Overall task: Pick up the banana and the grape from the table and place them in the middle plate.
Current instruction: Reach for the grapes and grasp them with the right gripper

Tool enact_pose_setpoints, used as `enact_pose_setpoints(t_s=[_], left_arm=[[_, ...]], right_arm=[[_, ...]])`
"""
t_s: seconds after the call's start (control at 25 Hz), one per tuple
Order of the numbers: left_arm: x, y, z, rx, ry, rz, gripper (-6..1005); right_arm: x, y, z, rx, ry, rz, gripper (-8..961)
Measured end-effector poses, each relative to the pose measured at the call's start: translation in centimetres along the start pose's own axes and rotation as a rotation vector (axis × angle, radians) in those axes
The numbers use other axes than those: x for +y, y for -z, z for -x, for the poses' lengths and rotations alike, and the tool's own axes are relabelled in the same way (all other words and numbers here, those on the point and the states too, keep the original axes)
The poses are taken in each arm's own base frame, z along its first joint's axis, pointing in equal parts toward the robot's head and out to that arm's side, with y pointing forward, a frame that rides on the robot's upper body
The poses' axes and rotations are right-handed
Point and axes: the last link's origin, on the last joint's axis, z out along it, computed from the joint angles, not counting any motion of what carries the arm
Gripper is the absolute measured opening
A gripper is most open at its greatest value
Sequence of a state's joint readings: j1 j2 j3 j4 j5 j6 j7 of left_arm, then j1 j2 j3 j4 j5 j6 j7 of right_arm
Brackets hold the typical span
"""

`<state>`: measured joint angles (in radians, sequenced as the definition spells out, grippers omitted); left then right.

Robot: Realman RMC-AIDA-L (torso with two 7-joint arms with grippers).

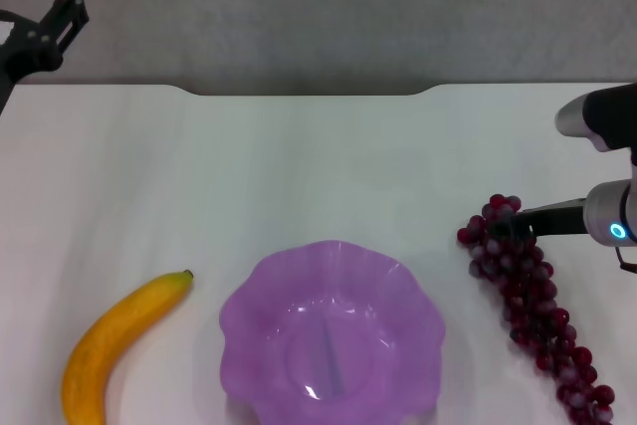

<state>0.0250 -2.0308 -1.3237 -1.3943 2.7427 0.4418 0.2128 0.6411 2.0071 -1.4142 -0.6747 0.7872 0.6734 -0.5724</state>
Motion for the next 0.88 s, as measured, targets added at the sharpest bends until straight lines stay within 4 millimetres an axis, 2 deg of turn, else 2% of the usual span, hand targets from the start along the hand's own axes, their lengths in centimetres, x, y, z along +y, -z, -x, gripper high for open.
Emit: enact_pose_setpoints(t_s=[0.28, 0.72, 0.84, 0.88], left_arm=[[0.1, 0.0, 0.0, 0.001, 0.002, 0.002, 879], [0.2, 0.0, 0.0, 0.002, 0.005, 0.005, 880], [0.2, 0.0, 0.0, 0.001, 0.005, 0.005, 879], [0.2, 0.0, 0.0, 0.001, 0.005, 0.004, 879]], right_arm=[[0.3, -1.1, 0.1, 0.032, 0.038, -0.018, 585], [0.1, -1.2, 0.3, 0.020, 0.047, -0.036, 583], [-0.1, -1.2, 0.3, 0.011, 0.042, -0.043, 487], [-0.1, -1.2, 0.3, 0.006, 0.035, -0.046, 482]])
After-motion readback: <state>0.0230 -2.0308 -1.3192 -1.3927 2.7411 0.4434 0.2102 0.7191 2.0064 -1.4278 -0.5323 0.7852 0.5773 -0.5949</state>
